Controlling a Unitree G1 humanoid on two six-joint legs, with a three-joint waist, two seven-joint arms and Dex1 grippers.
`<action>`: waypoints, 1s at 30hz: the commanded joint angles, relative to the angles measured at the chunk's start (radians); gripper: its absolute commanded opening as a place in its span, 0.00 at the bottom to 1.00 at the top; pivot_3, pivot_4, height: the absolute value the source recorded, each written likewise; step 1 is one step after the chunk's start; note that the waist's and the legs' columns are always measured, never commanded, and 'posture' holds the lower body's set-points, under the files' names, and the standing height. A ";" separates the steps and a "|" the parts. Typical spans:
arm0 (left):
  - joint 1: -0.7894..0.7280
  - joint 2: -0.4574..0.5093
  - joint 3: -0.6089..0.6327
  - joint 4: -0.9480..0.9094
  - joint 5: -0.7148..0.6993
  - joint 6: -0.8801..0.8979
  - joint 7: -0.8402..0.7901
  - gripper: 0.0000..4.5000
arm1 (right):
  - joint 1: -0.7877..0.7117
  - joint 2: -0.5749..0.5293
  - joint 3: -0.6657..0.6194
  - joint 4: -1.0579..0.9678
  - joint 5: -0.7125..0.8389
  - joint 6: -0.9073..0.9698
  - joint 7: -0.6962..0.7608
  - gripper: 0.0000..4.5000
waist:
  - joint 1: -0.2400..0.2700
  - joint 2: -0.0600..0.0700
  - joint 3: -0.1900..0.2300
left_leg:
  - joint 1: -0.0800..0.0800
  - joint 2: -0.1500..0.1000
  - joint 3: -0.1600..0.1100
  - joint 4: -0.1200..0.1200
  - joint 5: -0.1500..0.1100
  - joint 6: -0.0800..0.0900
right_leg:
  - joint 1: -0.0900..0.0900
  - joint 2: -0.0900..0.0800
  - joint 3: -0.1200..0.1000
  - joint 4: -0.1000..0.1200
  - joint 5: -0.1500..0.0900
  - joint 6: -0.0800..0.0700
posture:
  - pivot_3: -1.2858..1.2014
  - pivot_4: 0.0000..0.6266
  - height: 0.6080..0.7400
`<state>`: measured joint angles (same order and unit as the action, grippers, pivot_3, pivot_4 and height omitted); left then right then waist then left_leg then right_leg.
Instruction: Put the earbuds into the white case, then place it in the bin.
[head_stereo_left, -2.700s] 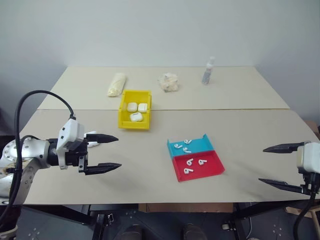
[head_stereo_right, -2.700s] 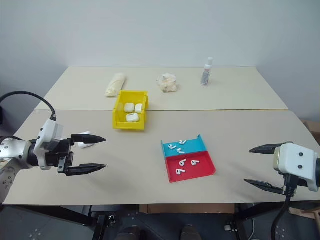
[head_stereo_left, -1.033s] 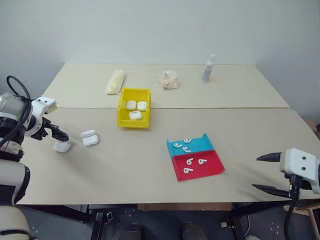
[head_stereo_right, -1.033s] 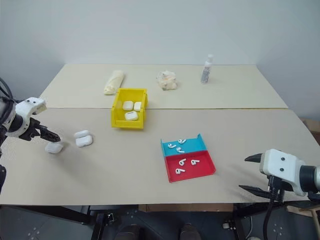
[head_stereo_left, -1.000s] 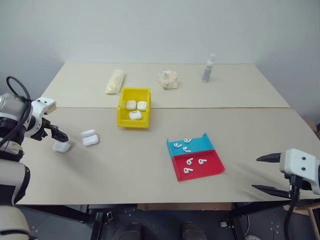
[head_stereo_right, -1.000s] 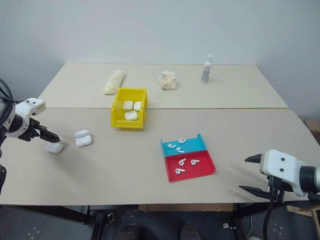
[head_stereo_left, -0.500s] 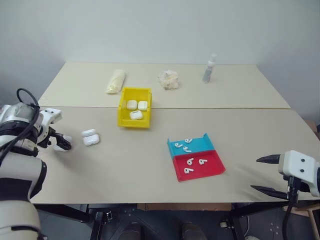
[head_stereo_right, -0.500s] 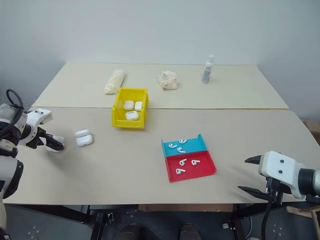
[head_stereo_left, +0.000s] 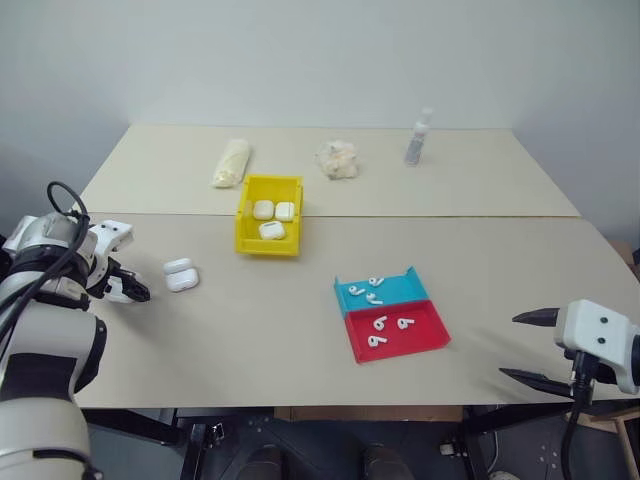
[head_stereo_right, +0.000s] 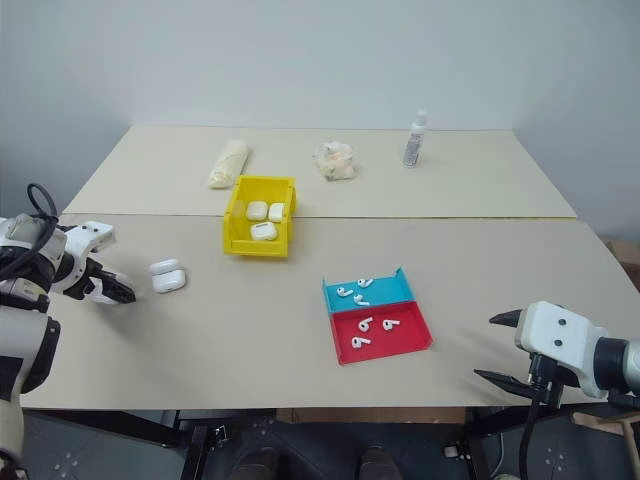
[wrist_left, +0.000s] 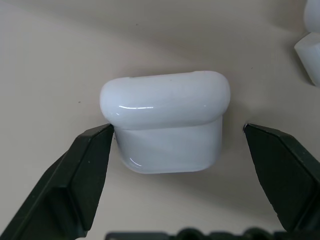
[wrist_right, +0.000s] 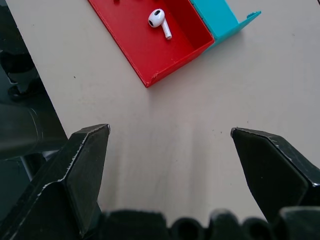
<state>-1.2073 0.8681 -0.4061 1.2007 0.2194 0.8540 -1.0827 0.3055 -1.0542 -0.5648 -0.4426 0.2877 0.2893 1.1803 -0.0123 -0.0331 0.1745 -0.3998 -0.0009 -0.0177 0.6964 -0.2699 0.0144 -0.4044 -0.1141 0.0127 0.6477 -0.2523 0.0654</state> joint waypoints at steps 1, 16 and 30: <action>-0.025 0.005 0.016 0.020 0.026 0.005 -0.002 0.91 | -0.003 0.000 -0.035 -0.014 -0.004 0.001 -0.012 1.00 | 0.000 0.000 0.000 | 0.000 0.000 0.000 0.000 0.000 0.000 | 0.000 0.000 0.000 0.000 0.000 0.000 | 0.52 0.24 1.00; -0.024 0.045 0.034 -0.083 0.050 -0.054 -0.090 0.62 | -0.021 -0.006 -0.037 -0.001 -0.011 -0.008 -0.011 1.00 | -0.001 0.000 0.000 | 0.000 0.000 0.000 0.000 0.000 0.000 | 0.000 0.000 0.000 0.000 0.000 0.000 | 0.52 0.24 1.00; 0.428 0.083 0.686 -1.204 -0.510 -0.030 -0.229 0.62 | -0.175 -0.135 -0.054 0.018 0.059 0.051 0.064 1.00 | 0.001 0.000 0.000 | 0.000 0.002 -0.007 0.001 0.001 -0.001 | 0.000 0.000 0.000 0.000 0.000 -0.001 | 0.52 0.24 1.00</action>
<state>-0.8041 0.9671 0.1852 0.1040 -0.2016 0.8263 -1.3340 0.1474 -1.1683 -0.5963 -0.4031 0.3151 0.3189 1.2268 -0.0115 -0.0332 0.1746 -0.3992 0.0010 -0.0245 0.6980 -0.2690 0.0130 -0.4037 -0.1147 0.0134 0.6477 -0.2518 0.0648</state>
